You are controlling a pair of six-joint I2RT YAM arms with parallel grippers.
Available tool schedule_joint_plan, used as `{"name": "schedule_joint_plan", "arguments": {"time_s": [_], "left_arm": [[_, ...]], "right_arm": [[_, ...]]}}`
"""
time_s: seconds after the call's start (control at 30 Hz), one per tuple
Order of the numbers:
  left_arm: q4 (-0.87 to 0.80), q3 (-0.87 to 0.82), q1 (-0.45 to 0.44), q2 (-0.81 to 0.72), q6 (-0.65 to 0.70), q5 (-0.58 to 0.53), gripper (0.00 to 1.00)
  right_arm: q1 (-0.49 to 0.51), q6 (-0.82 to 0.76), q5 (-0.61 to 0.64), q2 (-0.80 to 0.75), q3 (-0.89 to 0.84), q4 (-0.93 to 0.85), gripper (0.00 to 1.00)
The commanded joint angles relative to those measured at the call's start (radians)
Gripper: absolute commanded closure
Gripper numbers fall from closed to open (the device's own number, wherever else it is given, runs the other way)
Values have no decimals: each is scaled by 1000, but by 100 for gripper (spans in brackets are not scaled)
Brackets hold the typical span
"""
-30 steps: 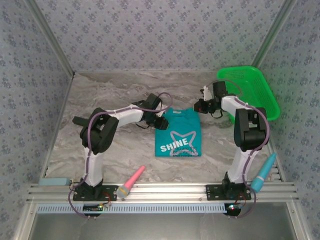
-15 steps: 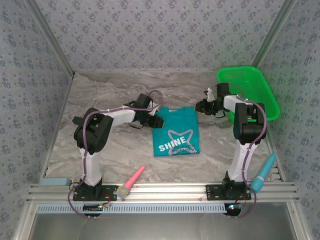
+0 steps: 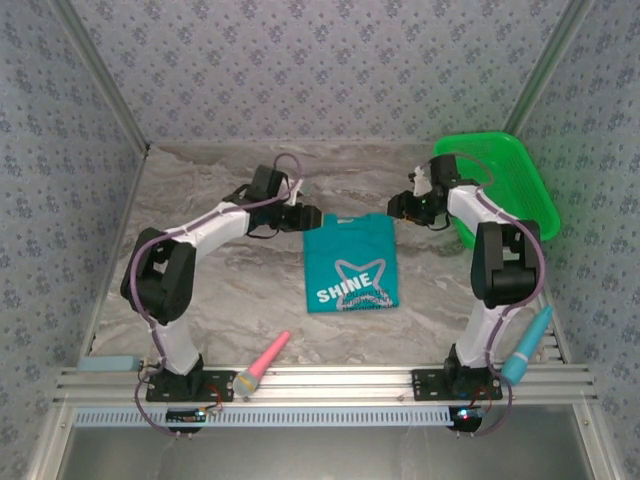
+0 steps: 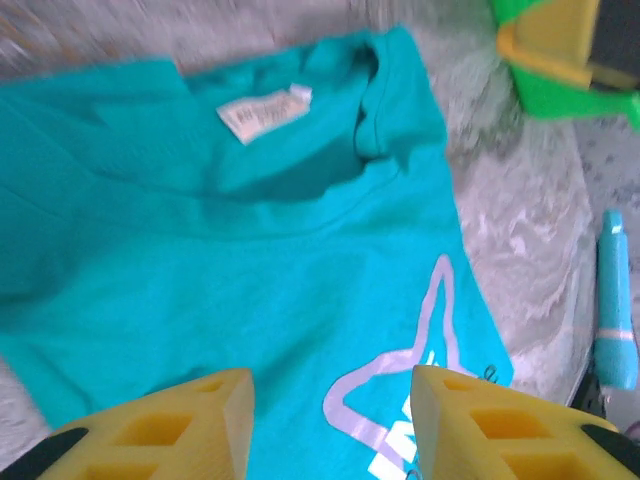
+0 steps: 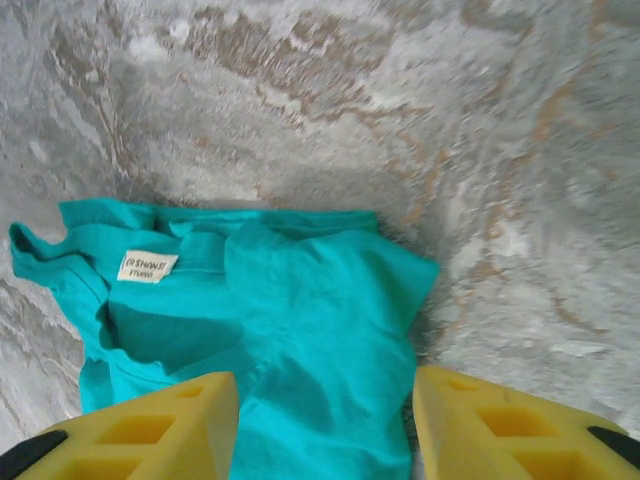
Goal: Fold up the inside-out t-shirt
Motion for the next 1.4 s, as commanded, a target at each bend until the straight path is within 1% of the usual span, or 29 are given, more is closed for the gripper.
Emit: {"name": "schedule_joint_plan", "arguments": {"time_s": [0.0, 0.03, 0.07, 0.17, 0.23, 0.3, 0.37, 0.4, 0.47, 0.57, 0.63, 0.67, 0.73, 0.87, 0.93, 1.0, 1.07, 1.13, 1.2, 1.37], "left_arm": [[-55, 31, 18, 80, -14, -55, 54], [-54, 42, 21, 108, -14, -49, 54], [-57, 56, 27, 137, -14, -47, 54], [-33, 66, 31, 174, -11, -82, 54], [-10, 65, 31, 189, -6, -99, 54], [-22, 80, 29, 215, 2, -95, 54], [-28, 76, 28, 227, 7, -73, 59], [-17, 57, 28, 222, 7, -67, 61], [28, -10, 24, 189, 5, -33, 62], [55, -124, 22, 101, -24, 31, 62], [69, -206, 17, 24, -42, 44, 62], [74, -246, 16, -14, -43, 54, 62], [38, -280, 22, -70, -29, 54, 61], [-86, -274, 68, -122, 29, -7, 57], [-105, -266, 94, -116, 51, -17, 57], [-114, -243, 109, -87, 75, -11, 57], [-154, -198, 110, -45, 83, -13, 56], [-150, -170, 107, -7, 76, 3, 56], [-125, -157, 103, 22, 70, 17, 56], [-128, -121, 94, 70, 74, 21, 55]], "right_arm": [[12, -16, 20, 53, -7, -25, 46], [12, -21, 29, 73, 5, -20, 43], [12, -26, 34, 99, 22, -23, 42], [25, -42, -21, 167, 76, -24, 45], [49, -52, -55, 189, 95, -28, 50], [75, -63, -49, 192, 99, -38, 57], [97, -71, -56, 183, 88, -38, 64], [107, -86, -67, 175, 82, -41, 68], [129, -120, -84, 156, 61, -56, 72], [156, -164, -124, 120, 21, -90, 80], [170, -191, -155, 94, -5, -104, 81], [172, -201, -170, 83, -14, -104, 79], [169, -214, -179, 69, -19, -135, 71], [139, -217, -129, 70, 35, -168, 54], [124, -217, -73, 74, 78, -189, 49], [113, -234, -18, 91, 129, -216, 46], [103, -254, -7, 129, 176, -237, 45], [101, -267, 4, 182, 234, -284, 45], [111, -274, -6, 215, 260, -294, 45], [154, -291, -70, 284, 300, -327, 45]]}}
